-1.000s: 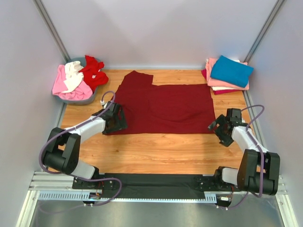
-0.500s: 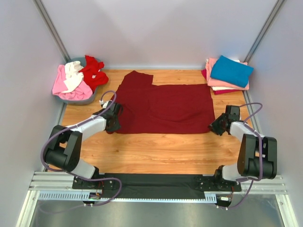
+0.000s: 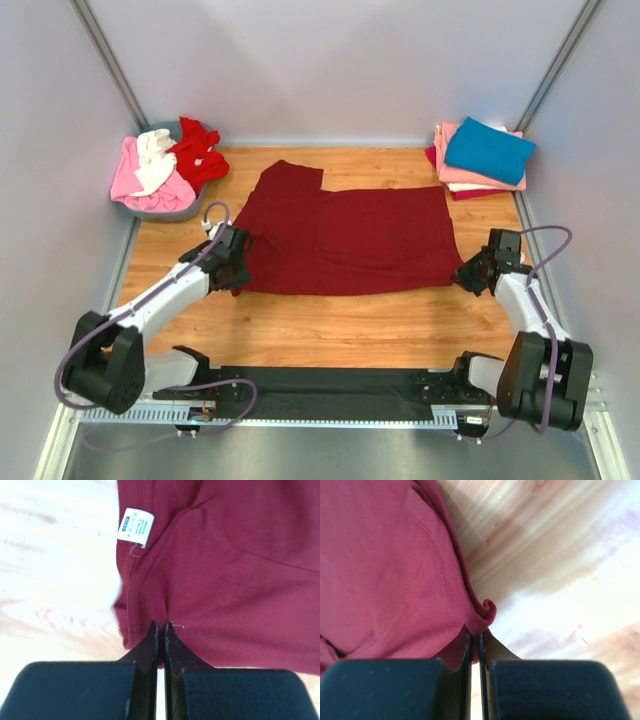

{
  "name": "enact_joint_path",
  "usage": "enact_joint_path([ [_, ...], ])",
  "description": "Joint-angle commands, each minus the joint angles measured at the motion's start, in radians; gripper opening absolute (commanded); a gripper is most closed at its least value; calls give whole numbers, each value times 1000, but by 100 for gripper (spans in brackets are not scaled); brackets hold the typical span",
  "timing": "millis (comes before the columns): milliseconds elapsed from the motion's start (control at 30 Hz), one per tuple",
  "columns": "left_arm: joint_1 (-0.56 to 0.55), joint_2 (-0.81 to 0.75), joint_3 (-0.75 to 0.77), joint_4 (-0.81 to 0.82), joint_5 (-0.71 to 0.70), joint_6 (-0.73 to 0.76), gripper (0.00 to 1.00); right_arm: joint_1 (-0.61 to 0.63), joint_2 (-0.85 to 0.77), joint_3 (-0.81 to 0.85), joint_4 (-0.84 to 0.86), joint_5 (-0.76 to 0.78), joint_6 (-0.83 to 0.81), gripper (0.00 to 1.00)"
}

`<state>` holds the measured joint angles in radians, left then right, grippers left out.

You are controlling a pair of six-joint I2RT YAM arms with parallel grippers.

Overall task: Fold and stack the t-shirts
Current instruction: Fold the tshirt

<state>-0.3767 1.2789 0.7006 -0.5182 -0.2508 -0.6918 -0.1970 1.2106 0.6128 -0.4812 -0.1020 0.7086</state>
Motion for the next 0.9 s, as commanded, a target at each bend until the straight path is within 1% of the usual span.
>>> enact_joint_path([
  [0, -22, -131, -22, -117, 10, -49, 0, -19, -100, -10, -108, 35, -29, 1],
  [200, -41, -286, -64, -216, 45, -98, 0, -35, -224, -41, -201, 25, -26, 1],
  [300, -45, -381, -82, -294, 77, -113, 0, -45, -281, -56, -247, 34, -23, 5],
  [333, -80, -401, -85, -301, 87, -130, 1, -48, -293, -61, -260, 33, -18, 12],
  [367, -94, -417, -85, -307, 105, -136, 11, -50, -315, -64, -266, 24, -12, 18],
  [400, -112, -440, -82, -316, 120, -165, 19, -50, -324, -70, -276, 9, 3, 49],
  [433, -128, -447, -78, -319, 145, -169, 30, -48, -336, -73, -281, 1, 11, 75],
  [467, -149, -449, -63, -324, 143, -166, 52, -48, -345, -77, -280, -2, 20, 93],
  [500, -156, -438, -12, -342, 131, -137, 65, -48, -362, -76, -274, -1, 22, 100],
  [533, -160, -425, 22, -351, 72, -115, 74, -48, -367, -61, -254, 8, 20, 100],
  [567, -162, -406, 55, -358, 32, -86, 89, -48, -362, -50, -247, 25, 22, 100],
  [600, -162, -351, 127, -347, -3, -57, 94, -48, -355, -36, -243, 45, 22, 100],
  [633, -162, -314, 170, -333, -69, 4, 98, -48, -346, 3, -228, 45, 8, 100],
  [667, -160, -273, 216, -318, -102, 36, 100, -47, -321, 19, -217, 41, 2, 100],
  [700, -160, -178, 303, -265, -131, 70, 100, -42, -309, 36, -208, 25, -4, 100],
  [733, -159, -126, 347, -231, -189, 145, 99, -39, -296, 63, -183, 15, -26, 100],
  [767, -153, -71, 390, -194, -205, 187, 99, -33, -268, 83, -178, 2, -38, 100],
  [800, -128, 41, 471, -110, -212, 233, 99, -24, -252, 100, -180, -14, -47, 100],
  [867, -73, 155, 549, -30, -136, 320, 98, -18, -211, 128, -152, -76, -92, 100],
])
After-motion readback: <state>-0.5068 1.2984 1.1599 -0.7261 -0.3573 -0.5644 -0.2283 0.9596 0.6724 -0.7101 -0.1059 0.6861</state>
